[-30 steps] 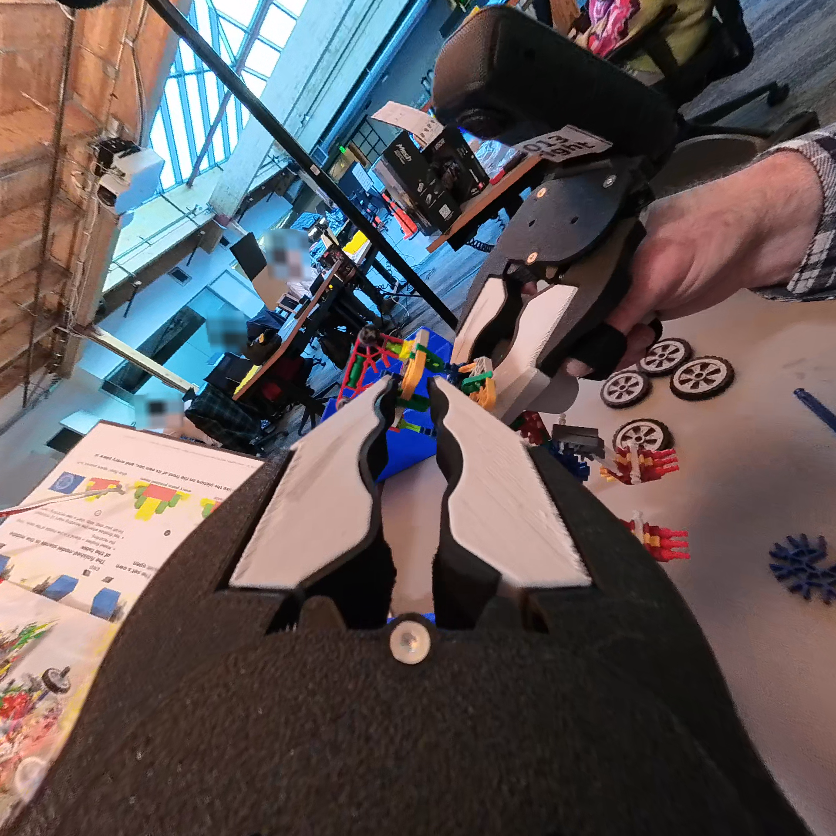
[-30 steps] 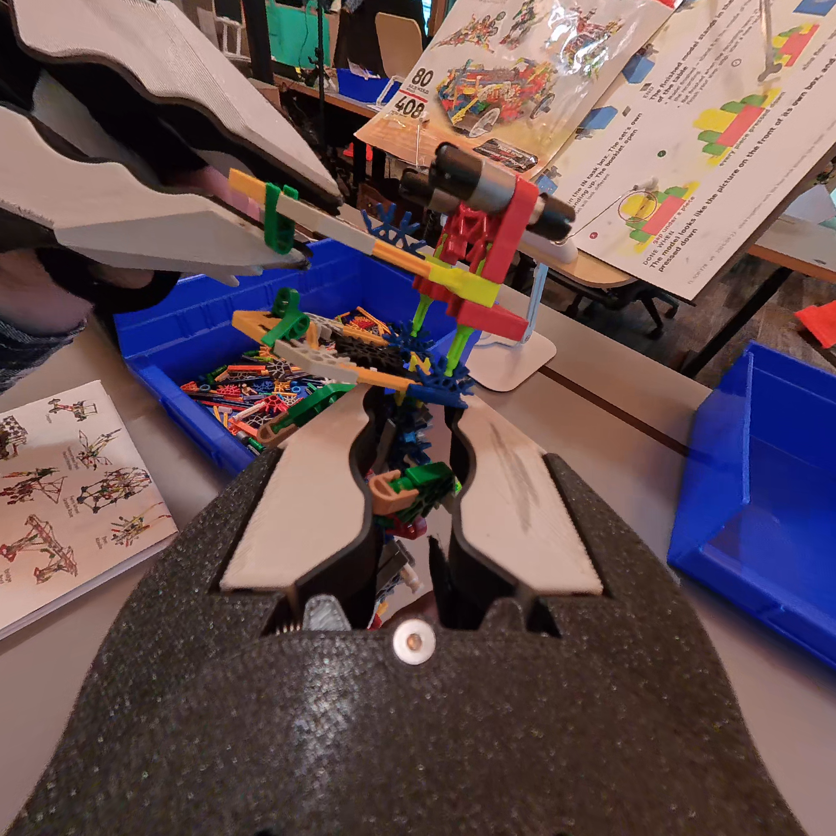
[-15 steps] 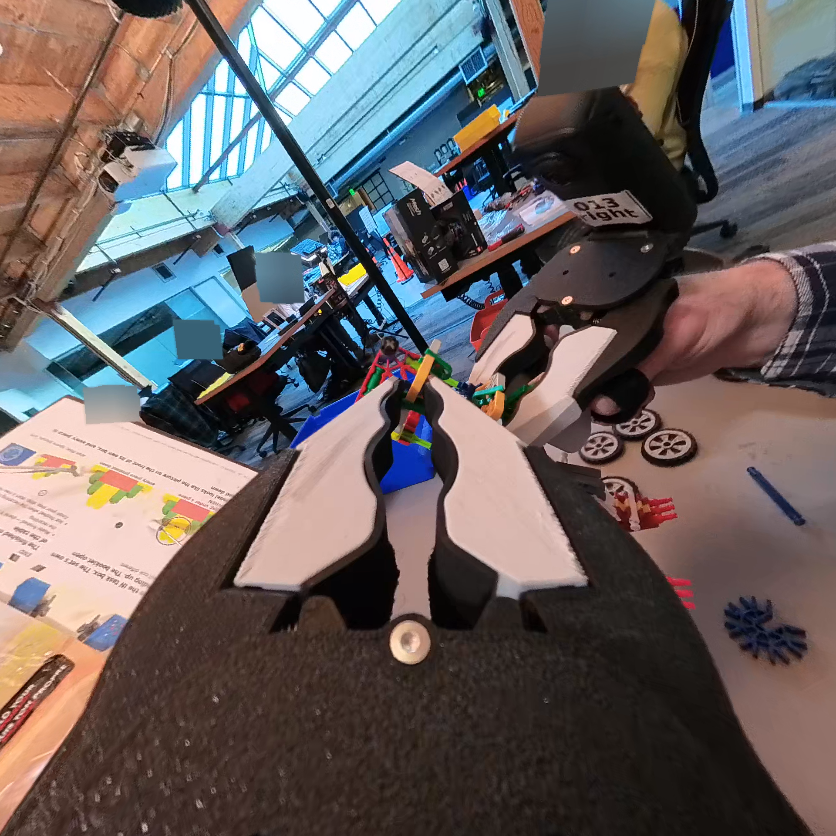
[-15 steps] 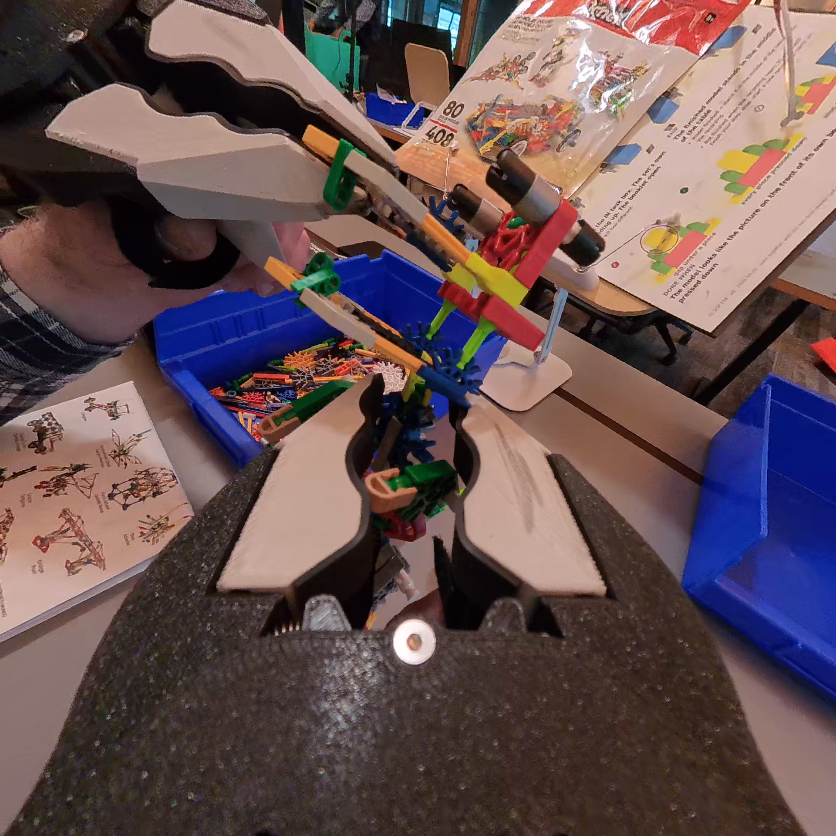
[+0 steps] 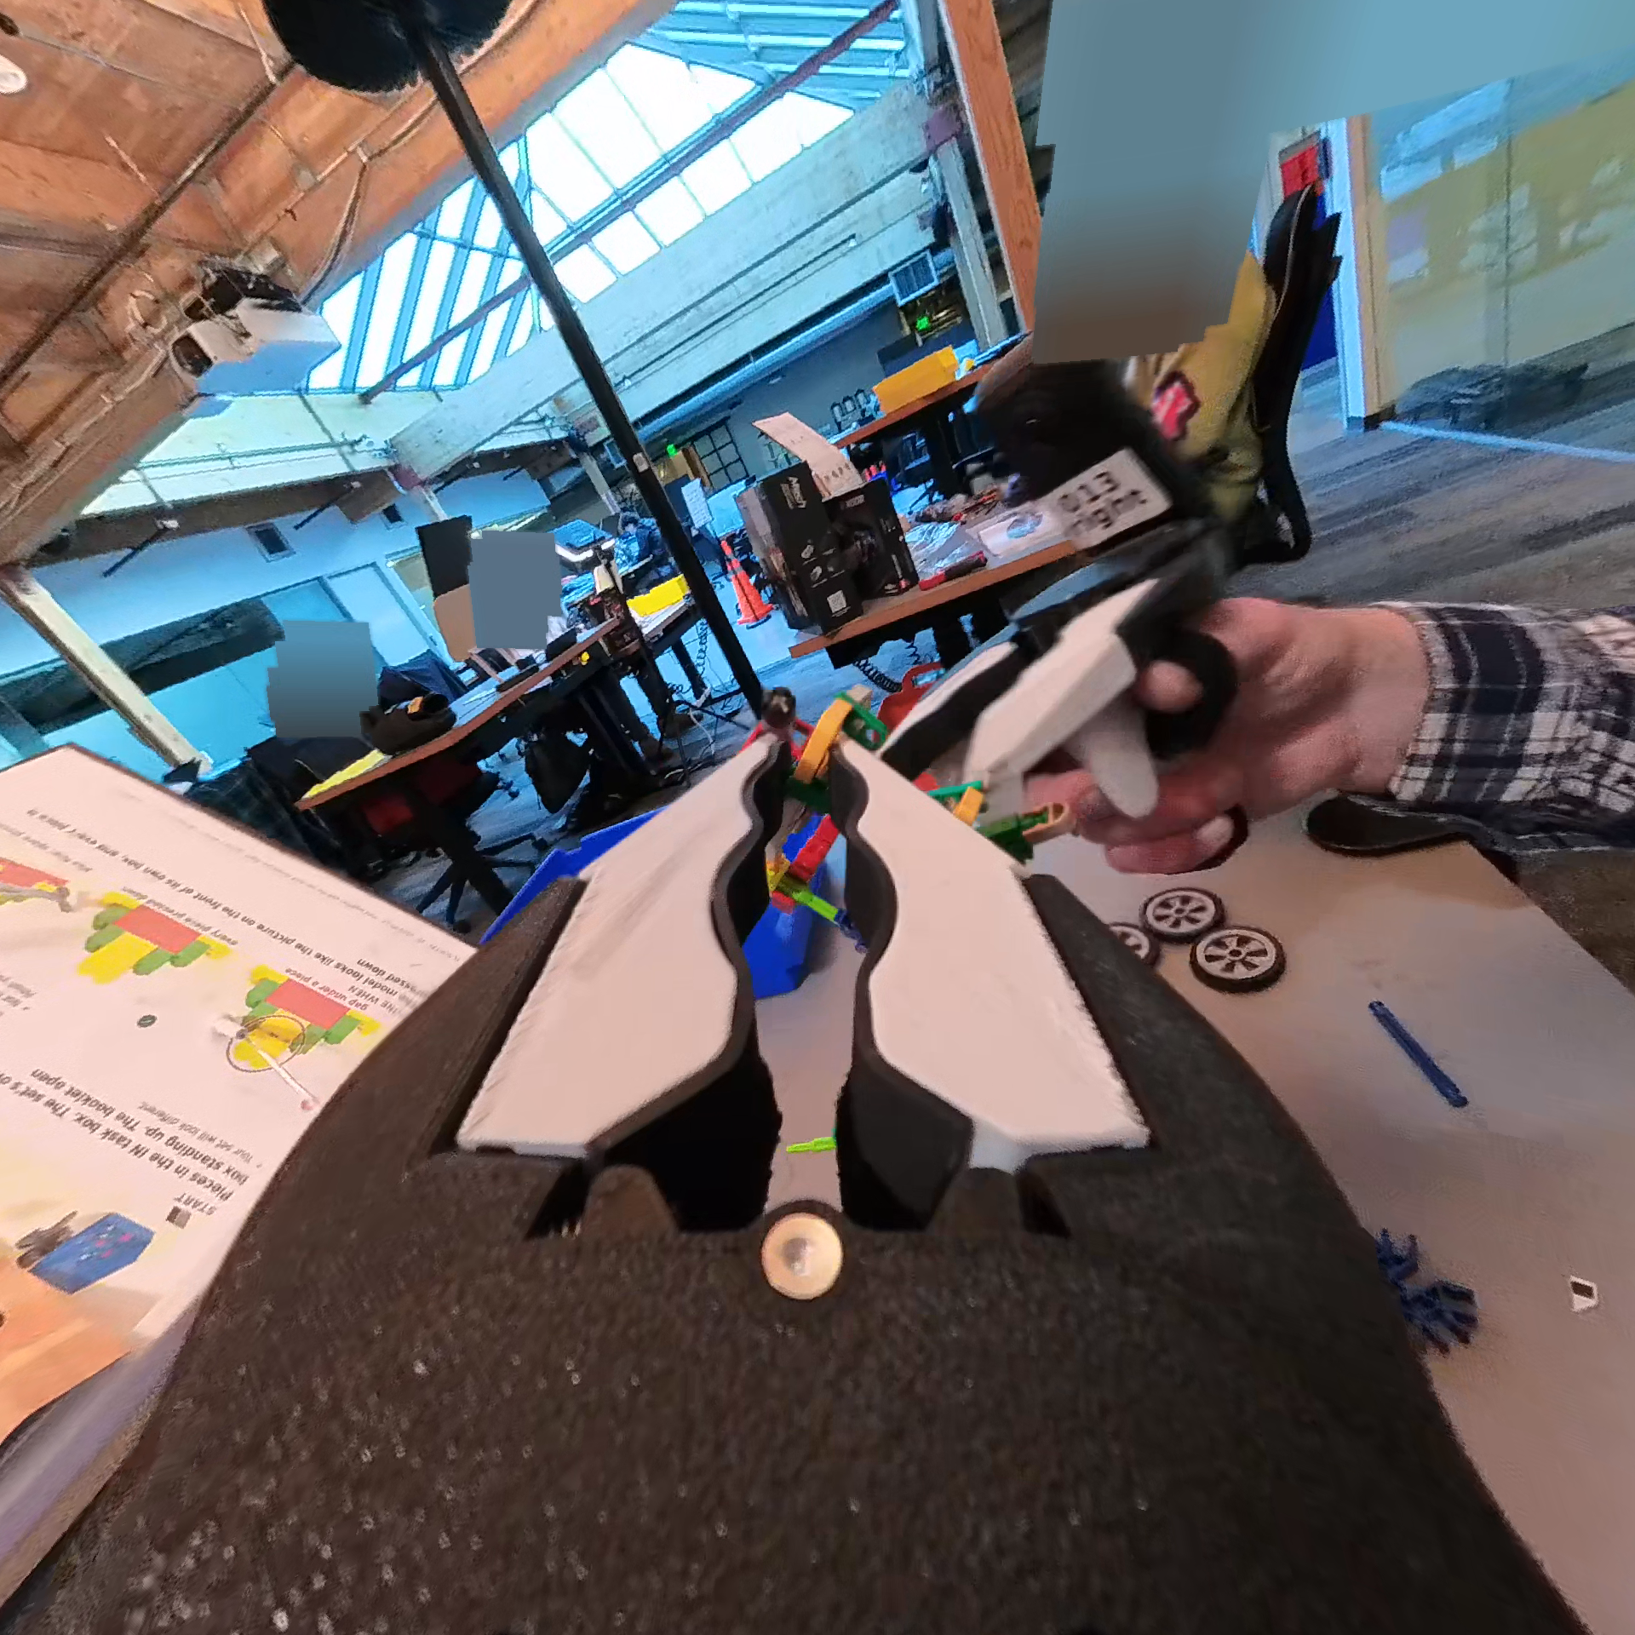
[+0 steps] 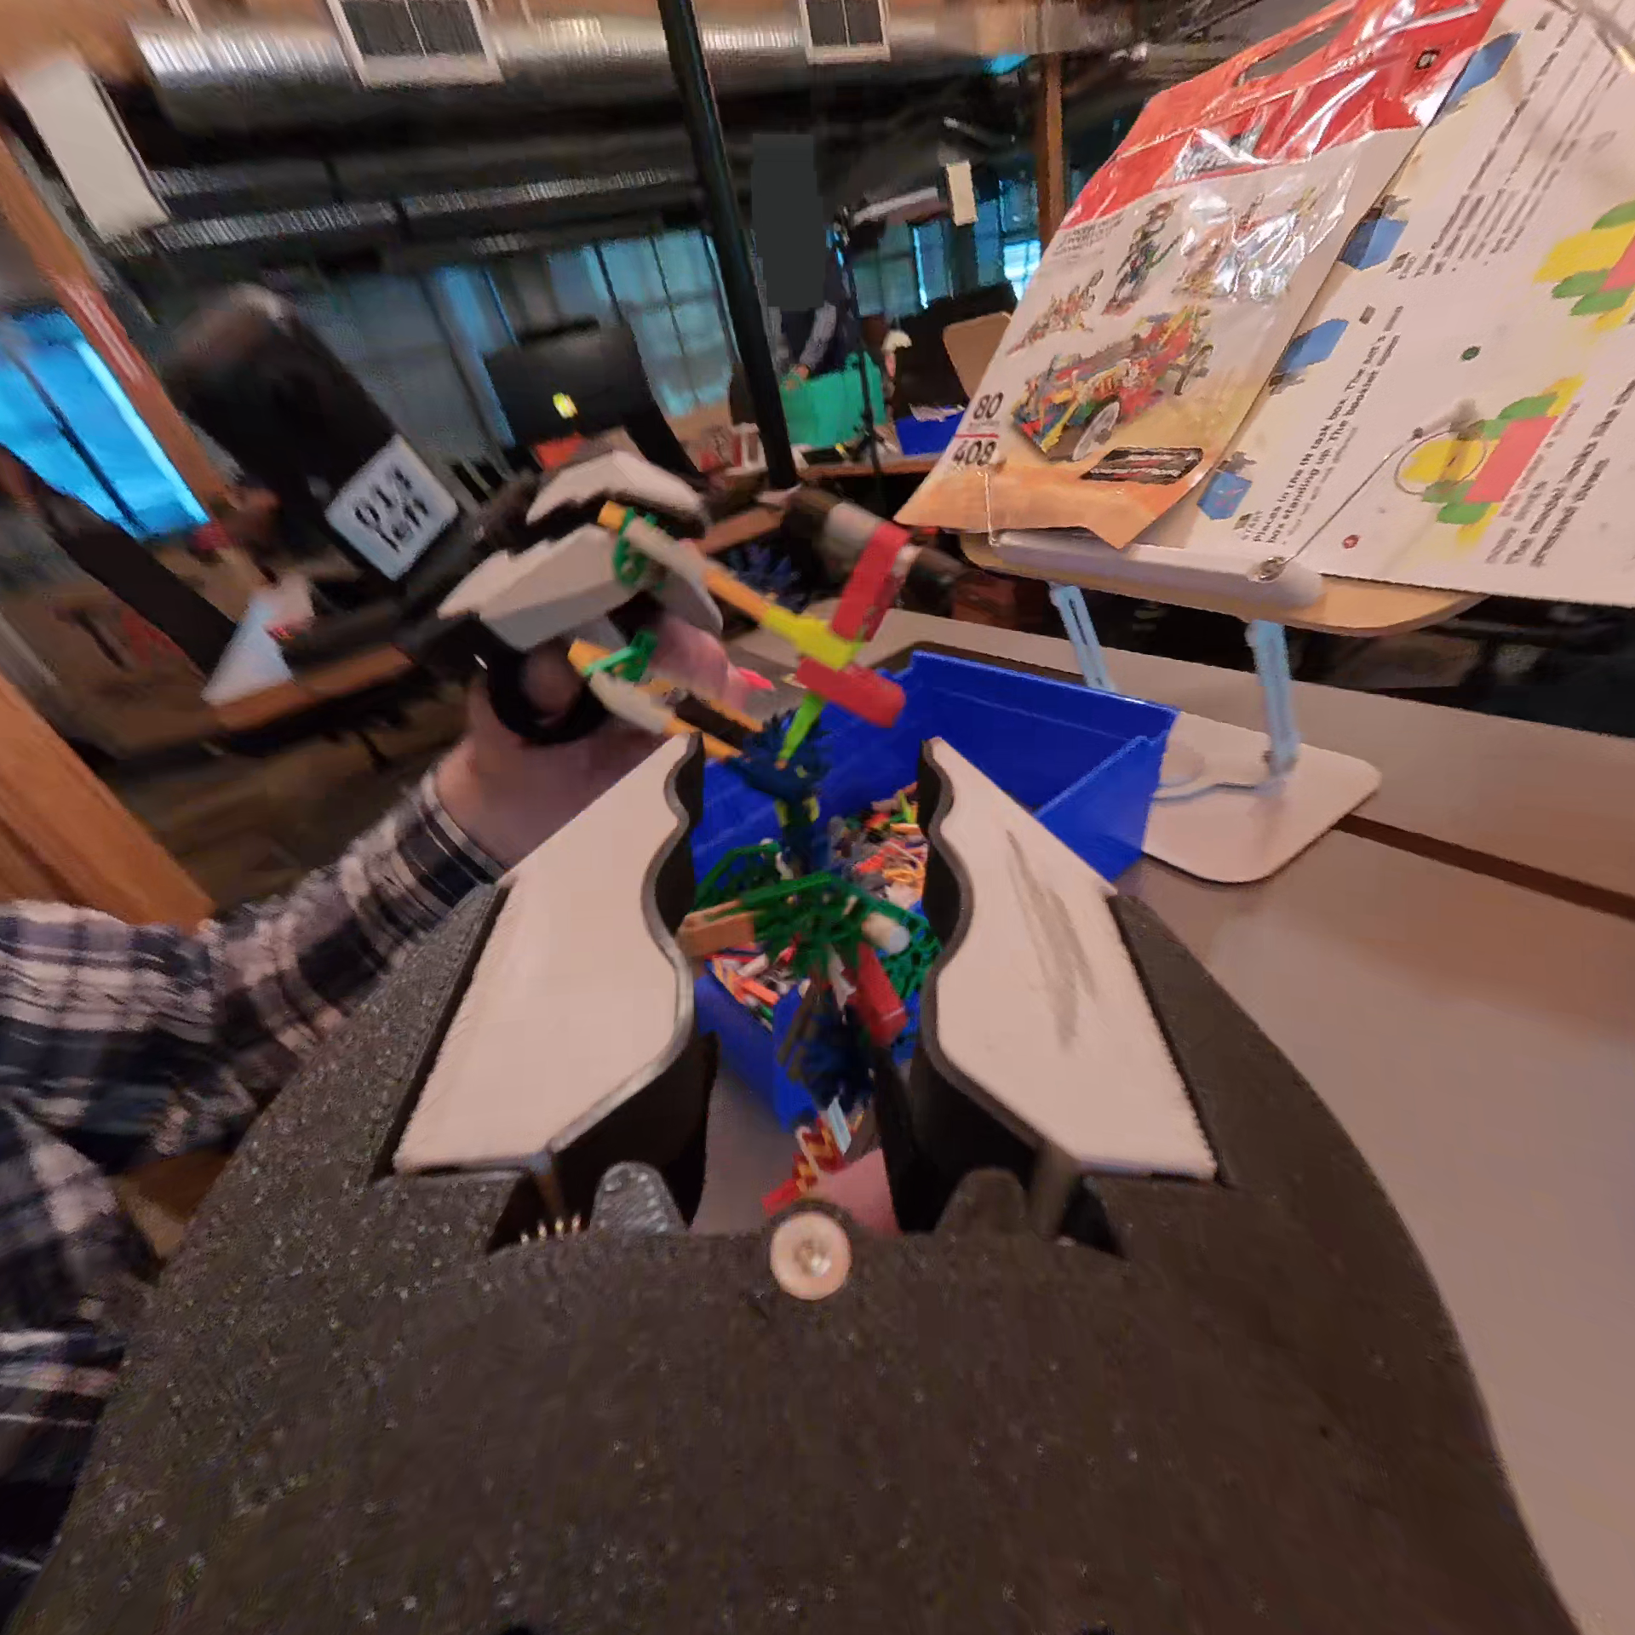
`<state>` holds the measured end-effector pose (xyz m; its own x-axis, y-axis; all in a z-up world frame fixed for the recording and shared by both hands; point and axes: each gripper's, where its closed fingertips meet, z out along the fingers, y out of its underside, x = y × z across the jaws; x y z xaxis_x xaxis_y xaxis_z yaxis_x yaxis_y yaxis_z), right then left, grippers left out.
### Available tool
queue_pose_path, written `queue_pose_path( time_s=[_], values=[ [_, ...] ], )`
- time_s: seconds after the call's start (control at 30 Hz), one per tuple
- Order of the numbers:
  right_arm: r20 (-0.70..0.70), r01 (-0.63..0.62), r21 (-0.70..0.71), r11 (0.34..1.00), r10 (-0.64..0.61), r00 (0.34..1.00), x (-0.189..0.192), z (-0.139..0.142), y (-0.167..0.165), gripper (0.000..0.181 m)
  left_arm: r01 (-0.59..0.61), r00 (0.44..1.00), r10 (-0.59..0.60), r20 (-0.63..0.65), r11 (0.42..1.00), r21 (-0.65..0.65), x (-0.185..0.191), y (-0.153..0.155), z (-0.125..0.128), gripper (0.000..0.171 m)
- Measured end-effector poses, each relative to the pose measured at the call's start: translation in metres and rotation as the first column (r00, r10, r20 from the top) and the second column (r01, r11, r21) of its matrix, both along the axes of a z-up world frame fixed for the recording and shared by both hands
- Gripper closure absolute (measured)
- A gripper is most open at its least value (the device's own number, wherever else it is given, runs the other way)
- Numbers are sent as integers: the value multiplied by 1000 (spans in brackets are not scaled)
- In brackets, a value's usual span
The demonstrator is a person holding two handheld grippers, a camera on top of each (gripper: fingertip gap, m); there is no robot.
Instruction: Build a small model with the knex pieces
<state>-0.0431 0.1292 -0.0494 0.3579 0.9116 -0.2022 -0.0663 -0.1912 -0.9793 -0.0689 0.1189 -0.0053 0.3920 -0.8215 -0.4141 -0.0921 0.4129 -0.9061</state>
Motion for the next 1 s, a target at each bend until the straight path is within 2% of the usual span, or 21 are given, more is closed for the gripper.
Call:
queue_pose_path(
  time_s=[0.1, 0.2, 0.43, 0.53, 0.6, 0.8, 0.9, 0.93, 0.97, 1.0],
  values=[
    [-101, -59, -95, 994, 49, 994, 3, 5, 4, 142, 29, 1000, -28, -10, 999, 33, 3, -8, 1, 165],
    [-113, -88, -127, 988, 73, 991, 1, 3, 4, 158, 0, 999, 4, -52, 996, 84, 6, -9, -2, 165],
    [-31, -19, -40, 999, 18, 999, -1, 2, 4, 157, 2, 997, 8, -76, 992, 125, 8, -14, -3, 165],
    [80, 37, 66, 997, -43, 996, -8, -3, 5, 149, 23, 993, -7, -116, 990, 137, 16, -19, -9, 165],
    [157, 68, 114, 991, -86, 984, -12, -9, 8, 161, 7, 987, 20, -160, 986, 165, 23, -19, -15, 165],
    [213, 127, 210, 969, -173, 962, -10, -9, 15, 165, -16, 976, 53, -213, 985, 174, 22, -18, -19, 163],
    [226, 135, 275, 952, -201, 953, -9, -4, 12, 165, -9, 981, 40, -192, 987, 158, 17, -22, -11, 149],
    [232, 154, 296, 943, -227, 946, -8, -2, 14, 165, 28, 988, -5, -157, 989, 148, 14, -29, -4, 132],
    [245, 165, 318, 934, -249, 937, -6, 0, 15, 164, 63, 992, -48, -118, 990, 125, 10, -35, 4, 124],
    [257, 173, 339, 925, -268, 929, -5, 0, 16, 164, 68, 995, -59, -85, 992, 106, 5, -35, 10, 124]
  ],
)
